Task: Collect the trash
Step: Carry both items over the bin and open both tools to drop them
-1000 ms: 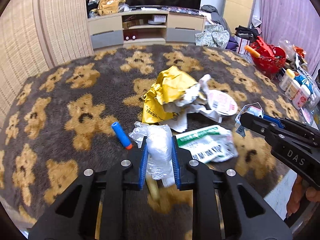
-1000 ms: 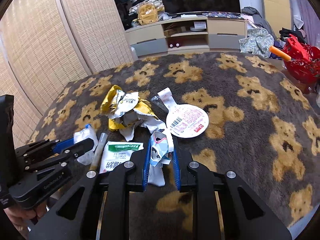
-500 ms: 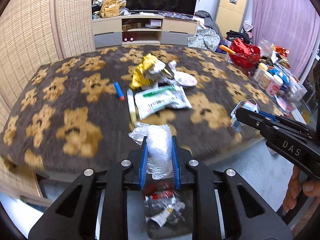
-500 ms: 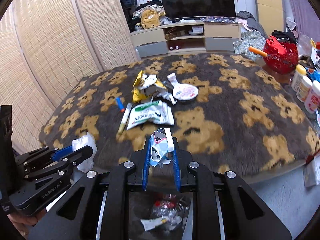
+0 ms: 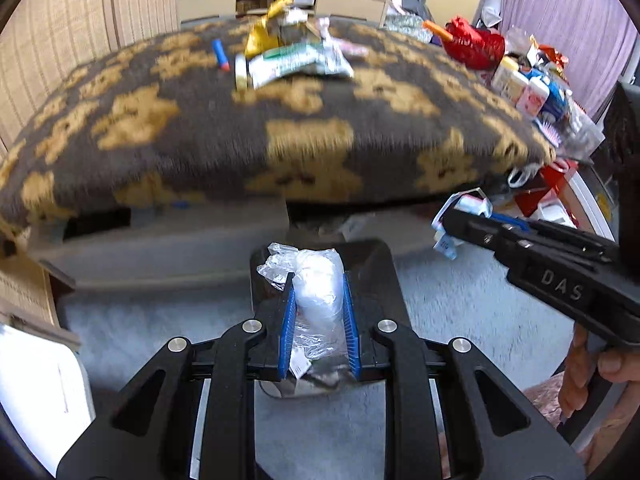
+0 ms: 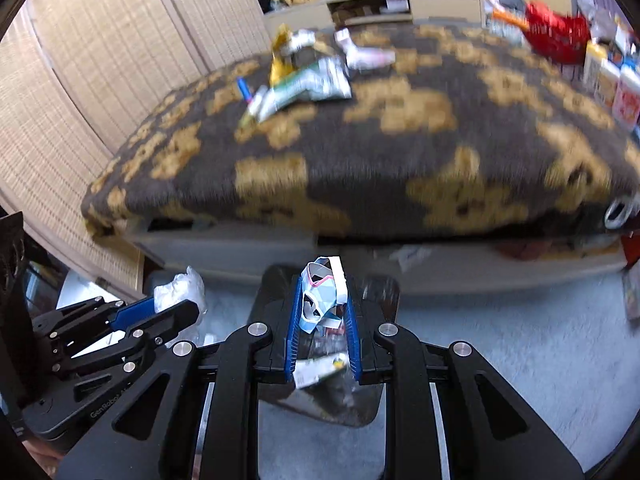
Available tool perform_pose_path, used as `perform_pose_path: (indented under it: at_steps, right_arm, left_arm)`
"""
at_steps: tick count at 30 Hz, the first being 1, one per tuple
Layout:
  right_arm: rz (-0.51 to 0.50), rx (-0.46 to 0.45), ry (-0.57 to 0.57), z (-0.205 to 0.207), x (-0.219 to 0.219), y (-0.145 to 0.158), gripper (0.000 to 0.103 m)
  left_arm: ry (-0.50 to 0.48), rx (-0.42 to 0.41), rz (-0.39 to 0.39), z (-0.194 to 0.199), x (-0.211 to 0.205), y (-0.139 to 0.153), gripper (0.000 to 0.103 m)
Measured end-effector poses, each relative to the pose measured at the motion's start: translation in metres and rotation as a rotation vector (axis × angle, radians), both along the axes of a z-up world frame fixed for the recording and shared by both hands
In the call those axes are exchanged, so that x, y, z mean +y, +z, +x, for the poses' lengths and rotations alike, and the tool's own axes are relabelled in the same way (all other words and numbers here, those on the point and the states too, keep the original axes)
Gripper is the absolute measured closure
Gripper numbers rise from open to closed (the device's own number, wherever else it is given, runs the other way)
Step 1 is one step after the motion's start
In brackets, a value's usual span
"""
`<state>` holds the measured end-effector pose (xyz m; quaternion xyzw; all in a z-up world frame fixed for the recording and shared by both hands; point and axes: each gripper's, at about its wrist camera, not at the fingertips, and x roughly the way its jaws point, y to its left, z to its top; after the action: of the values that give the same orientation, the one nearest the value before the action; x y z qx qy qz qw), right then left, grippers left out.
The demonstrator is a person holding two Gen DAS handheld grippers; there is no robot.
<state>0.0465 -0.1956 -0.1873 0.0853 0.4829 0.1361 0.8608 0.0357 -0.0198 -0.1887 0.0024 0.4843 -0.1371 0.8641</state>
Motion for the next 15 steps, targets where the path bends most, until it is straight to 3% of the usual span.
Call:
perform_pose_path:
  at_steps: [5,15]
  right_arm:
    - [-0.011,0.076,0.001,-0.003,0.007,-0.038,0.082]
    - [-0.055,0.137,0.028,0.002,0.018,-0.071,0.082]
  left_arm:
    - [0.004,0.063,0.005,-0.004,0.001,-0.032,0.083]
    - [0.001,0.170,0.005,-0.003,-0.002,-0.089,0.083]
